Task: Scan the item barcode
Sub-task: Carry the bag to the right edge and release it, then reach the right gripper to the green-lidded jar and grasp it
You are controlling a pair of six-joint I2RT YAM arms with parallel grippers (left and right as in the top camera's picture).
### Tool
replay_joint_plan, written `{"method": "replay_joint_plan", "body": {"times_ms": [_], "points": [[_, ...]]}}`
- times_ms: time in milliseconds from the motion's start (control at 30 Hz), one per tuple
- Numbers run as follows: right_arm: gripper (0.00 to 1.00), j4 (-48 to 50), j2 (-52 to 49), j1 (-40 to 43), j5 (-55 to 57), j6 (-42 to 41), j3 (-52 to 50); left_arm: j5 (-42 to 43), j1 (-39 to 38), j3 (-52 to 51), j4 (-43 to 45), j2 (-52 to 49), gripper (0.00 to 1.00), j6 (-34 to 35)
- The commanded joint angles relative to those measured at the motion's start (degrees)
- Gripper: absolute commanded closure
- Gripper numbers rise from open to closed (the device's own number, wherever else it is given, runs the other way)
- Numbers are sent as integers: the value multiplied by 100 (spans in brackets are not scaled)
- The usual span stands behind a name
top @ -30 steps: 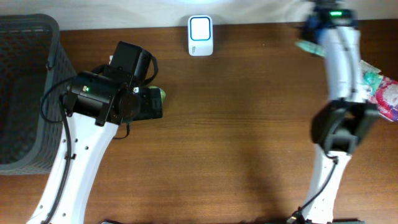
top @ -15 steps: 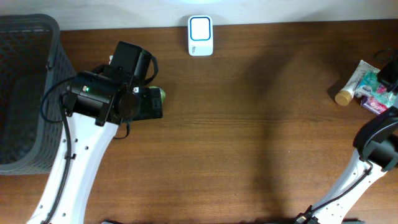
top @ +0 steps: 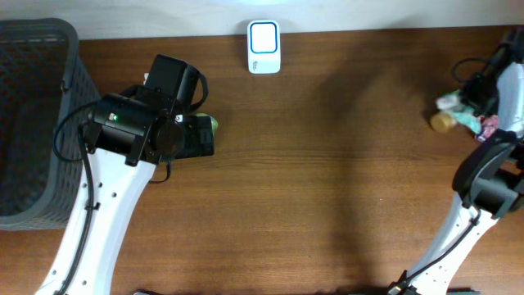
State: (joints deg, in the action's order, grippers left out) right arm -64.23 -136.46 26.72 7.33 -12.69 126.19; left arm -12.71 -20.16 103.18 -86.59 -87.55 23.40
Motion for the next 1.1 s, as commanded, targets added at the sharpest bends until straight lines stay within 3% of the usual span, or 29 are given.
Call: {"method": "replay_joint_plan", "body": {"times_ms": [0, 33, 67, 167, 333, 567, 633, 667, 700, 867, 1000, 1067], "points": [[66, 63, 17, -160, -153, 42, -4, -59, 9, -7, -4, 15, 1, -11], [66, 59, 17, -160, -155, 39, -4, -59, 9, -7, -4, 15, 1, -11], [54, 35, 17, -153, -153, 42, -4, -59, 9, -7, -7, 15, 1, -11], [51, -63, 24, -153, -155, 44, 4, -59, 9, -7, -7, 15, 1, -11], [26, -435, 136, -160, -468, 42, 463, -59, 9, -7, -7, 15, 1, -11], [22, -975, 422, -229, -3910, 22, 1757, -59, 9, -7, -7, 15, 1, -11], [16, -977, 428, -361, -4996, 24, 1840, -59, 9, -7, -7, 15, 1, -11], [0, -1060, 426, -507, -5611, 28, 1836, -59, 9, -7, -7, 13, 1, -9], [1, -1257, 411, -721, -5761, 48, 1836, -59, 9, -7, -7, 15, 1, -11], [1, -1665, 393, -1851, -5718, 949, 1834, -59, 9, -7, -7, 15, 1, -11], [1, -1637, 352, -3060, -4865, 892, 1834, -59, 9, -7, -7, 13, 1, -11], [1, -1574, 249, -3735, -4203, 417, 1834, -59, 9, -7, -7, 15, 1, -11]]}}
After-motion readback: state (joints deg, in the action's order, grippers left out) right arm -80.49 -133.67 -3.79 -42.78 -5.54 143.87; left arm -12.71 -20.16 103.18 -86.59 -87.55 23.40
